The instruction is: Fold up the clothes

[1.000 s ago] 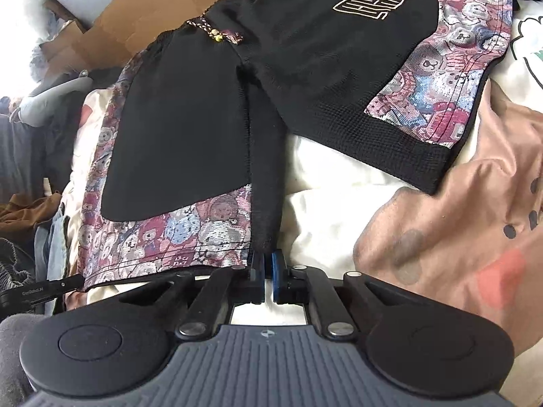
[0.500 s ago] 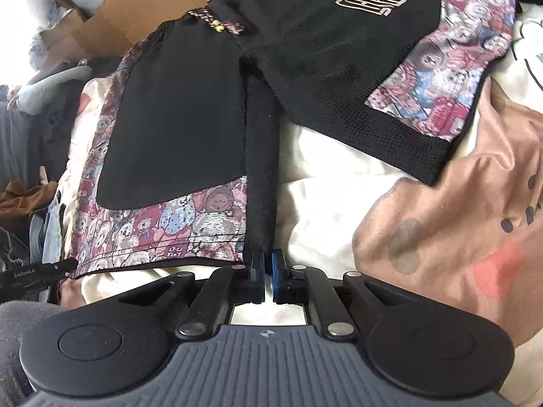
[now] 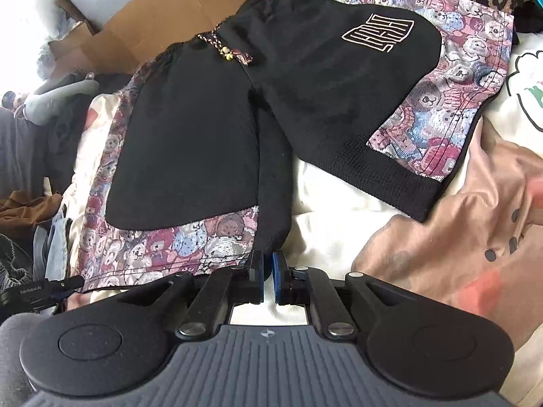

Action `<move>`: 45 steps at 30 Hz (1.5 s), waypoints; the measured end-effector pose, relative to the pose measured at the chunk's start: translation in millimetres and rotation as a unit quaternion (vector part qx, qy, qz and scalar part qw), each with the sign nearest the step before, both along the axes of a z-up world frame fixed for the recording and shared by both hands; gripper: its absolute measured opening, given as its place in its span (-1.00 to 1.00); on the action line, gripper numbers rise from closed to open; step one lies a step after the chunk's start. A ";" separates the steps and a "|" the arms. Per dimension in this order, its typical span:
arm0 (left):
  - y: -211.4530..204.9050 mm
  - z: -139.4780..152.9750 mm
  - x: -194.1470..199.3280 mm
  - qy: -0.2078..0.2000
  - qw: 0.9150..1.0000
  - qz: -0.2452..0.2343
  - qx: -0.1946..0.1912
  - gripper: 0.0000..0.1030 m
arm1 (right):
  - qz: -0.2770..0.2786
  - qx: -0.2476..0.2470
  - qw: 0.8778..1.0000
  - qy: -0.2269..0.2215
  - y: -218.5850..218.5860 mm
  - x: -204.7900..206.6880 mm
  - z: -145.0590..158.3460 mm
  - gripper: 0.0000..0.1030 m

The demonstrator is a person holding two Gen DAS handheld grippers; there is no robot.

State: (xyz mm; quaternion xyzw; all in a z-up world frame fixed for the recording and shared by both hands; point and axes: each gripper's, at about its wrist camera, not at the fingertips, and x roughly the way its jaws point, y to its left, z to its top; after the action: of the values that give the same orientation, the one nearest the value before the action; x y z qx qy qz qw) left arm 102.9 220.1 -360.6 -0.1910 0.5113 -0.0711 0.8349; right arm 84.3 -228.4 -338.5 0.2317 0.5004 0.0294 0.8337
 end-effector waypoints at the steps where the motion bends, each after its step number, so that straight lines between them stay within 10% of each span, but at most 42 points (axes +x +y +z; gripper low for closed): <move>1: 0.0 -1.0 0.6 -0.001 1.000 0.003 -0.004 -0.38 | -0.002 -0.001 1.000 -0.002 -0.8 -0.5 0.9 -0.91; 10: 12.7 -0.7 3.1 -0.004 0.998 0.008 -0.058 -0.81 | -0.032 -0.014 0.999 -0.024 -10.9 -0.6 9.8 -0.91; 45: -61.4 107.5 46.3 -0.021 0.990 -0.026 -0.134 -0.81 | 0.176 0.037 0.972 -0.153 129.9 27.6 64.9 -0.34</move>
State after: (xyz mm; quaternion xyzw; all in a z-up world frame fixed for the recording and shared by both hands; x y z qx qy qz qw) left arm 149.2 158.8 -253.2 -0.2864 0.4842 -0.1648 0.8102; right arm 111.9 -98.5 -273.6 0.1633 0.3980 0.2294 0.8731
